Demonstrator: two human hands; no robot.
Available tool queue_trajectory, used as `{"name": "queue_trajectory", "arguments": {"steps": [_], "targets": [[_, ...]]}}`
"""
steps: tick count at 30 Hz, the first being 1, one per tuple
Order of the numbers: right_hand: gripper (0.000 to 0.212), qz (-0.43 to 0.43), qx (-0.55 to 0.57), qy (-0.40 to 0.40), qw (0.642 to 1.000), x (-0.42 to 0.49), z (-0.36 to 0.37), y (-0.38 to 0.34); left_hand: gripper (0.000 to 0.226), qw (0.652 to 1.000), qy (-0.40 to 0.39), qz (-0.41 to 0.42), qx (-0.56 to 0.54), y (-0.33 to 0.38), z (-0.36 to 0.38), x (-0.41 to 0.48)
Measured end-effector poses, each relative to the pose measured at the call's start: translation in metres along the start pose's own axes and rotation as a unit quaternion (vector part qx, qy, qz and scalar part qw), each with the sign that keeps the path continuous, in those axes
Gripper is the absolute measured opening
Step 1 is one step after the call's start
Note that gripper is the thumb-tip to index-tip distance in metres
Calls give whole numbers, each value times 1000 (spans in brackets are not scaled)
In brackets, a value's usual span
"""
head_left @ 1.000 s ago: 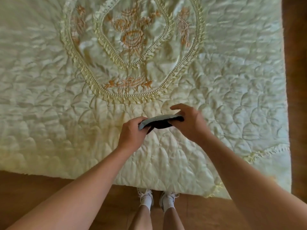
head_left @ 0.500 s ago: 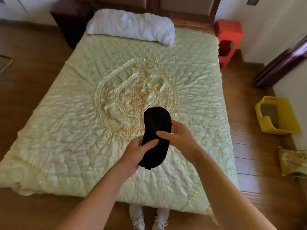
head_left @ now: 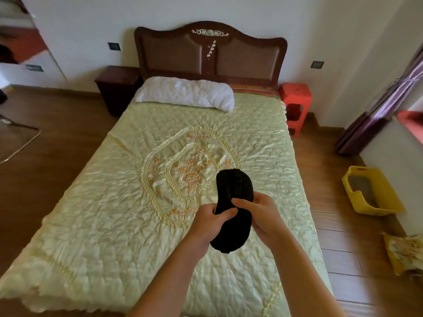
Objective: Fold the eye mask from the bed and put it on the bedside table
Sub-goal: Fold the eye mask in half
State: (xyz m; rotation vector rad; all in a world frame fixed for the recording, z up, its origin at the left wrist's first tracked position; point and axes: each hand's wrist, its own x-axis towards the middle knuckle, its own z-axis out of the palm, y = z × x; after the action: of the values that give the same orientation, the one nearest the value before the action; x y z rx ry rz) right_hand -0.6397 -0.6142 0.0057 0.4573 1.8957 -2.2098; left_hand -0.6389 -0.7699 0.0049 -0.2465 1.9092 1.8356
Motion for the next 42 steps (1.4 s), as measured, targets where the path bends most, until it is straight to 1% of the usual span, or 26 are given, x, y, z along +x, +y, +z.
{"name": "queue_trajectory", "arguments": {"steps": [3, 6, 9, 12, 16, 19, 23, 26, 29, 32, 34, 36, 38, 39, 42], "targets": [[18, 7, 27, 11, 1000, -1, -1, -2, 19, 1000, -7, -10, -16, 2, 5, -2], [19, -7, 19, 27, 999, -1, -2, -7, 18, 999, -17, -13, -26, 6, 9, -1], [25, -34, 5, 31, 999, 1, -5, -15, 18, 999, -25, -23, -42, 10, 14, 1], [33, -88, -32, 45, 995, 1, -8, -21, 17, 998, -25, -36, -52, 16, 19, 4], [36, -179, -111, 47, 976, -5, -13, -26, 16, 995, -19, -60, -75, 19, 24, 9], [41, -224, -169, 35, 959, -9, -19, -23, 18, 993, -26, -68, -97, 19, 25, 11], [44, -278, -224, 22, 934, -16, -25, -11, 24, 982, -47, -92, -160, 14, 21, 13], [48, -299, -269, 22, 915, -21, -27, 0, 30, 971, -105, -95, -193, 7, 18, 13], [51, -322, -306, 32, 895, -22, -31, 11, 23, 951, -138, -105, -256, 6, 16, 9], [51, -328, -319, 46, 888, -25, -36, 17, 42, 927, -136, -139, -322, 6, 14, 6], [50, -327, -331, 40, 884, -29, -38, 20, 52, 921, -137, -154, -331, 4, 15, 4], [48, -325, -344, 31, 880, -31, -40, 22, 49, 925, -160, -148, -310, 2, 17, 2], [47, -310, -341, 24, 887, -32, -42, 25, 47, 937, -158, -139, -280, -1, 20, -1], [48, -296, -322, 23, 899, -33, -44, 26, 49, 941, -158, -133, -270, -1, 22, -2], [56, -265, -198, 58, 942, -41, -48, 25, 52, 953, -142, -115, -241, -1, 25, -4]]}}
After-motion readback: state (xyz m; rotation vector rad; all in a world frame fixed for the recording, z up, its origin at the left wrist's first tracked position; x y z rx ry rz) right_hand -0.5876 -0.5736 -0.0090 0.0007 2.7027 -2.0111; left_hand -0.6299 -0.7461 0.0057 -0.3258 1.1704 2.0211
